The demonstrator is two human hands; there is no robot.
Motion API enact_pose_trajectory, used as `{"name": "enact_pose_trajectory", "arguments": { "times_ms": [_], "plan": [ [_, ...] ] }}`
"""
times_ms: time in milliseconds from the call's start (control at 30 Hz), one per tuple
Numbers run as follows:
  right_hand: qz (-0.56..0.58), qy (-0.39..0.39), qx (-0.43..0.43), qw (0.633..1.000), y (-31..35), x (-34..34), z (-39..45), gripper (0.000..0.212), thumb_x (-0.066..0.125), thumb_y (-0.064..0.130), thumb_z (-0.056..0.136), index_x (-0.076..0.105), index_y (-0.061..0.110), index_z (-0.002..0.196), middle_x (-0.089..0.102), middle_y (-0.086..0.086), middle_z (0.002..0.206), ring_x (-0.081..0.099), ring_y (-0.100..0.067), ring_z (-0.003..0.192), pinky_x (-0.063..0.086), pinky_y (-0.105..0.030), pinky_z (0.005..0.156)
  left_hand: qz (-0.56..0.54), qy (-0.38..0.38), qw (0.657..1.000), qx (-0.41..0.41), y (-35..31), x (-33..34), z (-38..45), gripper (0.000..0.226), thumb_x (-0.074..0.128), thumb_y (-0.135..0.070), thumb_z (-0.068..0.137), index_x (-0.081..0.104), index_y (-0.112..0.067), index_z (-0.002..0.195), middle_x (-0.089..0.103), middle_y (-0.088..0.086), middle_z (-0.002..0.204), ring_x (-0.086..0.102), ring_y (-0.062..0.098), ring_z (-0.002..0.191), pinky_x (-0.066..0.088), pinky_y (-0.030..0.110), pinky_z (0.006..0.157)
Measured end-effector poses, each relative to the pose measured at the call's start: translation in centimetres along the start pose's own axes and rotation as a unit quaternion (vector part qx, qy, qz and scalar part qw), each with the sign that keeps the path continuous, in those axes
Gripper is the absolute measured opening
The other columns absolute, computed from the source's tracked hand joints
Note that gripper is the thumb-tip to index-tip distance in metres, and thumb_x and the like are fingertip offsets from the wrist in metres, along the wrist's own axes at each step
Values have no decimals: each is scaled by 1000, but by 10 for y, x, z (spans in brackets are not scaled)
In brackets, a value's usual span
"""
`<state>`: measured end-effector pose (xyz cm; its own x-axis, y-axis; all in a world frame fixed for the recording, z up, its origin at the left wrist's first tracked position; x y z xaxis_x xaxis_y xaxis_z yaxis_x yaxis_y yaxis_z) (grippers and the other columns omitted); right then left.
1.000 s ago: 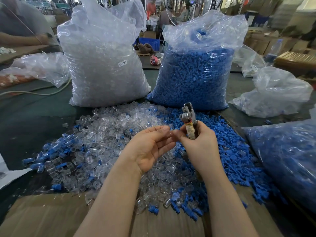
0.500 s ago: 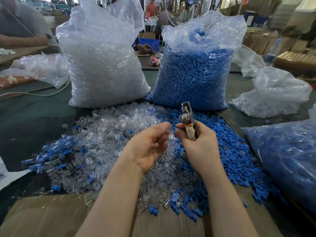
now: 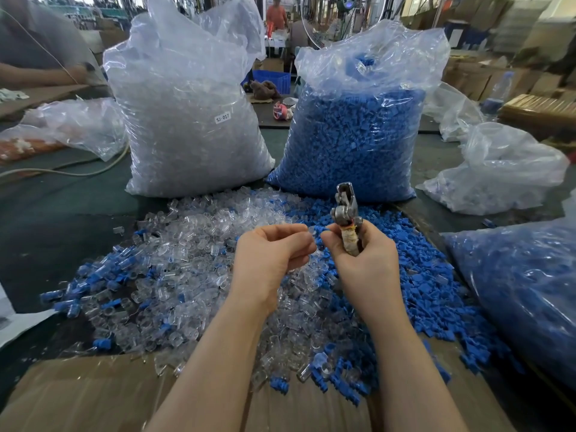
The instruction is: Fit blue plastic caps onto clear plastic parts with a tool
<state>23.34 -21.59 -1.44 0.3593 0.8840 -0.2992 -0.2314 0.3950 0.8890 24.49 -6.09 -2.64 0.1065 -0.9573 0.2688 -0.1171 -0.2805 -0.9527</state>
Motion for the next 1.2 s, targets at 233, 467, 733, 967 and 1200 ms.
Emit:
{"name": "enact_pose_trajectory", "arguments": {
  "times_ms": [233,467,733,967,1200],
  "plan": [
    [-70,-26,-17,997,3,0,-1,15,72,37,85,59,32,79,63,14,70,61,-7,68,50,-35,63,87,-33,993,79,-11,2,-4,9,78,-4,81,75,-13,81,76,5,72,75,16,72,57,22,65],
    [-74,-21,10,997,1,-1,1,17,71,35,86,58,30,76,62,11,66,56,-6,62,41,-29,54,210,-34,961,178,-21,9,-8,16,81,-14,79,76,-30,78,74,-9,68,71,6,67,56,21,63],
    [-49,24,27,998,-1,1,1,6,69,23,85,65,24,80,63,6,64,57,-16,57,51,-42,55,280,-49,925,252,-25,9,-13,13,79,-10,80,79,-20,89,72,-16,73,68,-5,70,50,8,62],
    [-19,75,27,997,1,4,1,5,69,23,86,67,27,84,68,12,72,61,-11,61,56,-48,59,257,-70,933,243,-22,5,-11,13,82,-16,79,77,-28,79,72,-17,71,69,-1,68,55,16,65],
    [-81,153,30,984,-6,1,0,9,65,21,86,64,17,94,68,-3,82,63,-29,76,55,-54,69,161,-43,970,175,-19,0,-5,20,77,-4,82,73,-23,78,75,-5,71,73,10,69,59,21,68]
  ]
}}
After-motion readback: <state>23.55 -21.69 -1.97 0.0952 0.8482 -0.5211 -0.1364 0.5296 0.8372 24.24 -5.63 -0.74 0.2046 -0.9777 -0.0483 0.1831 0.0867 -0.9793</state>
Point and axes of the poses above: each hand's wrist, its own z-axis towards the middle knuckle, its own x-axis out of the palm, y = z × x, the point moved 6 cm from there along z, towards the middle knuckle
